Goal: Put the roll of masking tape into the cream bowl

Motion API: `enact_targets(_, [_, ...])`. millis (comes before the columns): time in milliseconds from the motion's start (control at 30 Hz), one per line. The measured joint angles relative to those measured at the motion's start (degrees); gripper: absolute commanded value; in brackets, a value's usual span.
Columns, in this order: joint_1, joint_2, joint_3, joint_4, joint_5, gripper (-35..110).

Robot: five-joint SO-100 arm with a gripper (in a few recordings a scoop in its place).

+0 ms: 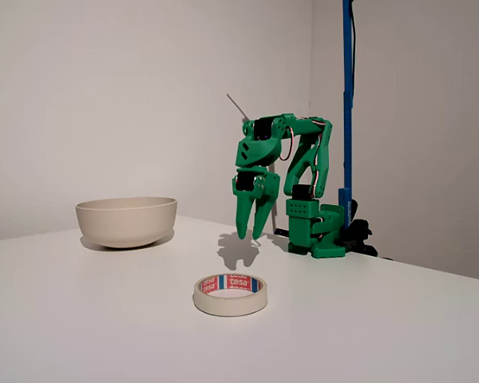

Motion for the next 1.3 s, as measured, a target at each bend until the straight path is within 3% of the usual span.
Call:
enact_targets(433, [-3.1,-17.3,-3.5,-6.6,2.4,21])
enact_targets(1000, [-4.0,-24.5,-7.0,-8.5,3.3,18])
enact_targets(1300, [-4.0,-27.7,-7.7,-11.0,2.8,6])
